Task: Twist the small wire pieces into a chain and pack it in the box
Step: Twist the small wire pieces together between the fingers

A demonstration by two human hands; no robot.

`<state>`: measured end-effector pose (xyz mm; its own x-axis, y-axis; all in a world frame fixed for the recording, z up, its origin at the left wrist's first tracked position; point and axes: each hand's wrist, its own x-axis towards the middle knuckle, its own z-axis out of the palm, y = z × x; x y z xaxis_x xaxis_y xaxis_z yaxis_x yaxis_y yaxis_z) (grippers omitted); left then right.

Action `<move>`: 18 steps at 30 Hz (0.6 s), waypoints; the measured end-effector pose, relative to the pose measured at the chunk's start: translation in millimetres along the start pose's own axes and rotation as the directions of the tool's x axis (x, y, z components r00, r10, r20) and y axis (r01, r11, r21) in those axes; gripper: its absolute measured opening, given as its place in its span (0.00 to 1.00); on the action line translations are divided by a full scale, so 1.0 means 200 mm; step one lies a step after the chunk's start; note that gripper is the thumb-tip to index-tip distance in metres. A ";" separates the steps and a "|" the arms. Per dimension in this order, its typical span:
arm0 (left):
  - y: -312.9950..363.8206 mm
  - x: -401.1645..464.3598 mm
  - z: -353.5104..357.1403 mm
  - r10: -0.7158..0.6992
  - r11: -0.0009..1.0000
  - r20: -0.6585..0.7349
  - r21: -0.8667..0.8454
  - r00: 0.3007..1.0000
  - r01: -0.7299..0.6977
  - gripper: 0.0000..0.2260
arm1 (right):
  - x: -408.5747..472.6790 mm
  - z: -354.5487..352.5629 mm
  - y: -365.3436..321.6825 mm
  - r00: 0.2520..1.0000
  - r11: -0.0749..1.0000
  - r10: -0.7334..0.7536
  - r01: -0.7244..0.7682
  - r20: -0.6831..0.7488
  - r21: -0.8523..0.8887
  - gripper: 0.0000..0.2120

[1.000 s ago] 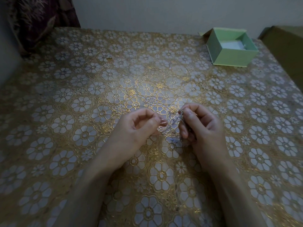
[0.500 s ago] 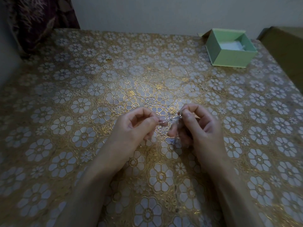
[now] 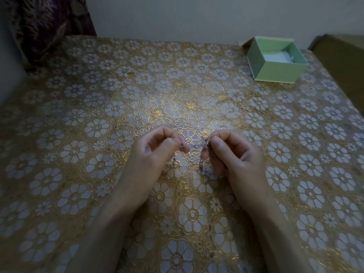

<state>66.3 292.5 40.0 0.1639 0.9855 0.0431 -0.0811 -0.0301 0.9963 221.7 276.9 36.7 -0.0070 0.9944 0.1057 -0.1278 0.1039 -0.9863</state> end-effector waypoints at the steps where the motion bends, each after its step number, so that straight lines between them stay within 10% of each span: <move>1: 0.00 0.00 0.00 0.007 1.000 -0.006 0.004 1.000 -0.007 0.05 | 0.00 0.00 0.00 1.000 1.000 -0.001 0.001 0.001 -0.010 0.06; 18: 0.00 -0.01 0.02 0.084 0.954 -0.034 0.290 0.996 -0.071 0.03 | 0.01 0.00 0.01 0.991 0.990 0.136 -0.136 0.011 0.044 0.10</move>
<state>70.0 289.2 40.9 0.1232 0.9846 0.1241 0.1965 -0.1468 0.9695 221.2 278.8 34.1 -0.0353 0.9990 -0.0278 -0.1696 -0.0334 -0.9849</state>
